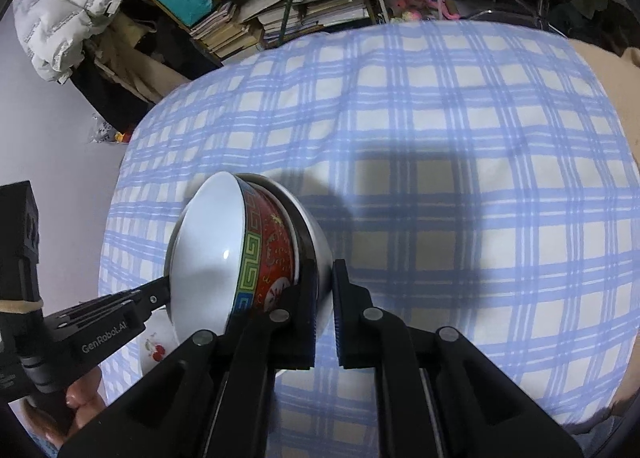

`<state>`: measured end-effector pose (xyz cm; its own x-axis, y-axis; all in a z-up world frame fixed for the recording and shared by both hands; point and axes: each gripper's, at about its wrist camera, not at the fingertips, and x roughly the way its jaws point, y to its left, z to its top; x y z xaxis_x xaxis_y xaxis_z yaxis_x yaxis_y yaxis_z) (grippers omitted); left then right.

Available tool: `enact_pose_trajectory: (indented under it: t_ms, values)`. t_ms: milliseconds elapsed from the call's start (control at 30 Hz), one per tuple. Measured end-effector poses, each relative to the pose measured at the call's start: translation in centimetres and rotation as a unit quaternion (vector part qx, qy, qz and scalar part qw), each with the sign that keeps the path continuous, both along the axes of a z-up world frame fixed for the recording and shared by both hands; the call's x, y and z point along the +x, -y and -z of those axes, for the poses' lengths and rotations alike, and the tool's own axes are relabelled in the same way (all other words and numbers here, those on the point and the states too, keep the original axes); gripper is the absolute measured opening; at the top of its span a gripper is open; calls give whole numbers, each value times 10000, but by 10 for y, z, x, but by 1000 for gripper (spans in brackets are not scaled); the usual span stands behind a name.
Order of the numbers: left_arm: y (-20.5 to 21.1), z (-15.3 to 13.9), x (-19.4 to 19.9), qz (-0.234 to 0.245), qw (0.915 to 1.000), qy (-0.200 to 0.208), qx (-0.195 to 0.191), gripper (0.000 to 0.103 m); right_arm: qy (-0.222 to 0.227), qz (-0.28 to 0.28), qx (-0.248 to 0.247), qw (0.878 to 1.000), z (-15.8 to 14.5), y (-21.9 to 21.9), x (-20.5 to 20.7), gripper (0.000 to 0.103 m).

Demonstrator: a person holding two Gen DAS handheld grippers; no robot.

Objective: Organize plates and bowls
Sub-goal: 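Carry the bowl stack with both grippers and lower it onto the cherry plates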

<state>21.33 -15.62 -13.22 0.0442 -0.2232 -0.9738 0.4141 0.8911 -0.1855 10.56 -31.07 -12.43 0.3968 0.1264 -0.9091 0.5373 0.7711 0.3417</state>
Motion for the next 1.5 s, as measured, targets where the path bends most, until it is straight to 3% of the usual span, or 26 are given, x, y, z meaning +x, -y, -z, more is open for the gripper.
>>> enact_pose_trajectory:
  t_ms: [367, 633, 1000, 1200, 1500]
  values:
    - [-34, -35, -16, -244, 9994, 255, 0, 3, 265, -155, -37, 9995, -31, -26, -4, 11]
    - [-86, -42, -34, -634, 9976, 294, -16, 4, 363, -443, 14, 9984, -39, -69, -9, 11]
    - [-152, -17, -51, -1096, 9934, 258, 201, 6, 42, -690, 253, 9973, -3, -130, -8, 9]
    - [-156, -9, -61, -1107, 9923, 407, 373, 6, 13, -787, 10, 9969, 0, -145, -7, 9]
    - [-167, -4, -69, -1064, 9937, 343, 108, 7, 62, -1145, -229, 9931, -3, -153, -9, 8]
